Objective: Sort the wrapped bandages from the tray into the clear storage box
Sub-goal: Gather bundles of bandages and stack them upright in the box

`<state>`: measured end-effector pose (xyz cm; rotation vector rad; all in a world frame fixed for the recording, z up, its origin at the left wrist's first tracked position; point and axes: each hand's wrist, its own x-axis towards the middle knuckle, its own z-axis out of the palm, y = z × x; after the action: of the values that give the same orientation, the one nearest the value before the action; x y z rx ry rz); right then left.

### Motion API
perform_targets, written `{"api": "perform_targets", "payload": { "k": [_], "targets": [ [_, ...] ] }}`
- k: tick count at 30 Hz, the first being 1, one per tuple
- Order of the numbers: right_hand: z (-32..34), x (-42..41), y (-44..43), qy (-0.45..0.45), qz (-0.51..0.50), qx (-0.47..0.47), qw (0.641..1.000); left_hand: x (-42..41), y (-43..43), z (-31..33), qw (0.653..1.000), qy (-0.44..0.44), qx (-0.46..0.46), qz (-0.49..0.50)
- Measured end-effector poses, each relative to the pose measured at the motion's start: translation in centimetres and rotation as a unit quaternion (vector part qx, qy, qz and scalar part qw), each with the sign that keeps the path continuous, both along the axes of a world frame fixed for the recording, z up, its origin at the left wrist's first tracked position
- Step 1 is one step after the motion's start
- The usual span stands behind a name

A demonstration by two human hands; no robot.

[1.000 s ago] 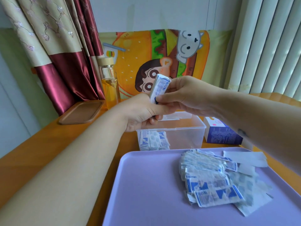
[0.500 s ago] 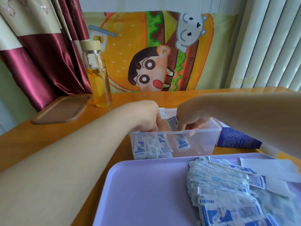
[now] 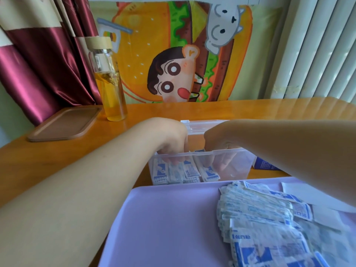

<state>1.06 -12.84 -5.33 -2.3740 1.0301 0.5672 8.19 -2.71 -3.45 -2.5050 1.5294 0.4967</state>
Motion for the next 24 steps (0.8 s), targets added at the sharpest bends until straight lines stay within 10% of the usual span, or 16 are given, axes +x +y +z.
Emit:
{"api": "perform_targets", "payload": {
  "k": [15, 20, 24],
  "targets": [
    [1.4, -1.9, -0.4, -0.103, 0.001, -0.046, 0.994, -0.8, 0.8, -0.1, 0.993, -0.069, -0.091, 0.006],
    [4.3, -7.5, 2.2, -0.416, 0.129, -0.194, 0.879, -3.4, 4.7, 1.4, 0.949, -0.017, -0.308, 0.060],
    [3.6, -15.6, 5.8, -0.402, 0.181, -0.156, 0.884, -8.2, 10.1, 0.1, 0.918, 0.047, -0.389, 0.054]
  ]
}}
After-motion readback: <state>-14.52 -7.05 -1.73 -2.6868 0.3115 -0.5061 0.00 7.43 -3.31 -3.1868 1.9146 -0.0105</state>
